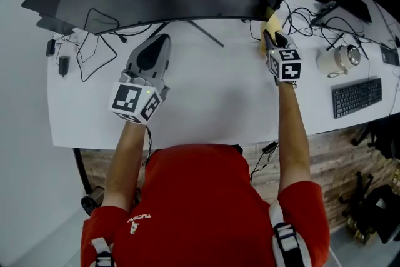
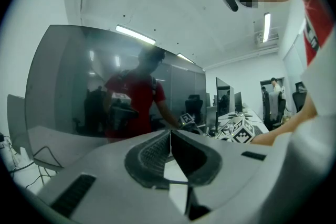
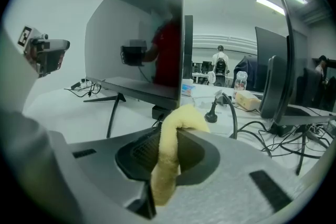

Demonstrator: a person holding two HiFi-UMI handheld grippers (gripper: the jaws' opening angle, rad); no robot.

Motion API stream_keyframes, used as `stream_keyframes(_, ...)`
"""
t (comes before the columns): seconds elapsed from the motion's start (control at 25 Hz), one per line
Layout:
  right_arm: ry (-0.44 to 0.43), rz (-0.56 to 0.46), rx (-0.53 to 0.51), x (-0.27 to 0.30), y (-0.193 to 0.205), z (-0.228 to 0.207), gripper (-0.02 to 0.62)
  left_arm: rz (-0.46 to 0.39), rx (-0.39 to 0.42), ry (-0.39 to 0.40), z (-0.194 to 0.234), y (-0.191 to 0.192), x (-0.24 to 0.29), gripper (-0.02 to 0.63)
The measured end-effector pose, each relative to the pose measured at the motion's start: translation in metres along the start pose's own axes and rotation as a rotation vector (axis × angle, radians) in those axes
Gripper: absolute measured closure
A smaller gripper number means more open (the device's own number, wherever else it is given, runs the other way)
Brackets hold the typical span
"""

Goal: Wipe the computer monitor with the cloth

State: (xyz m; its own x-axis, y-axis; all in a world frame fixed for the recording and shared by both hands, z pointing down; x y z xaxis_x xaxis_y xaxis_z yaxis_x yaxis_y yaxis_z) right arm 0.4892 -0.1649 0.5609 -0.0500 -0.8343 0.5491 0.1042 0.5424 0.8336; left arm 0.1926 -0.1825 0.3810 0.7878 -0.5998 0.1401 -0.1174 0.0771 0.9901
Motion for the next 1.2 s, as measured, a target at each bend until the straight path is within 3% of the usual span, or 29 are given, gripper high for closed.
stream_keyframes(1.2, -0.046, -0.071, -0.074, 0.035, -0.039, 0.096, 0.535, 0.010, -0.039, -0.074, 0.075, 0.016, -0.062, 0.595)
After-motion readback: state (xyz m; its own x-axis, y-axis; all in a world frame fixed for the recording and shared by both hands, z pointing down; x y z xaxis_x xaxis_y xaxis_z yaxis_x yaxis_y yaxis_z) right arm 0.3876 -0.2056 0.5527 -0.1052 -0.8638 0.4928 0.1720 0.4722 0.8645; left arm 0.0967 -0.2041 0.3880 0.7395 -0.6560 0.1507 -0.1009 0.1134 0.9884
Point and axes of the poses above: the fingertips, and each gripper's own axes: x forward along the fingers, z to its left, y out of its underside, the point moved 1 cm from there along -x, backward along the fingers, and after that the axes turned 4 degrees about z, right-handed, at the moved point
